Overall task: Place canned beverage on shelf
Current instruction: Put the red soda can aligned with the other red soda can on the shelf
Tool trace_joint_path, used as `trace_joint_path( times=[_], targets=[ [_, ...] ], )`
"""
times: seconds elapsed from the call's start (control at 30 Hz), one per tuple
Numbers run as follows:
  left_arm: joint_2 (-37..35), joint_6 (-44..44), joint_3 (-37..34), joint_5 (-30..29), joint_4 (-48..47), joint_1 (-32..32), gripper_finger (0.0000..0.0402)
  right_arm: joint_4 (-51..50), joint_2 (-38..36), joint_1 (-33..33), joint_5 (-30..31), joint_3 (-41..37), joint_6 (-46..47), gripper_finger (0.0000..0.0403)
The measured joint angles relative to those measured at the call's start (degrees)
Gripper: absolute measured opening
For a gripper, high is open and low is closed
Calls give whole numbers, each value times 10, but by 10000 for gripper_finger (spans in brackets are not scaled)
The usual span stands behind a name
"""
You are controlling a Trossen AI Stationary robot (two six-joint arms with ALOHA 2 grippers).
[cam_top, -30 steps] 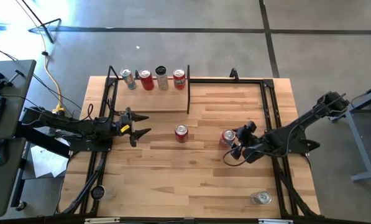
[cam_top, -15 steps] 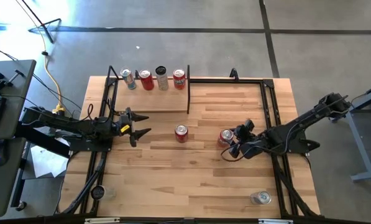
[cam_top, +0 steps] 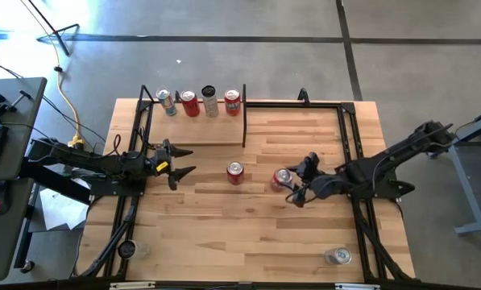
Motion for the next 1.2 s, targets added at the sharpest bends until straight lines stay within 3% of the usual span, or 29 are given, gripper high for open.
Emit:
trace_joint_path(
  times=[0.3,0.67,0.9,1.03,1.2],
  targets=[
    [0,0,0,0,0,0,279,20,49,-79,-57,138,-126,225],
    [0,4,0,-1,-2,0,279,-81,255,-215,-210,464,-320,225],
    [0,4,0,-1,-4,0,279,-150,390,-327,-360,652,-417,225],
    [0,4,0,0,-5,0,279,-181,458,-379,-443,713,-446,225],
    [0,5,0,0,-5,0,279,-176,504,-432,-466,730,-488,225]
  ],
)
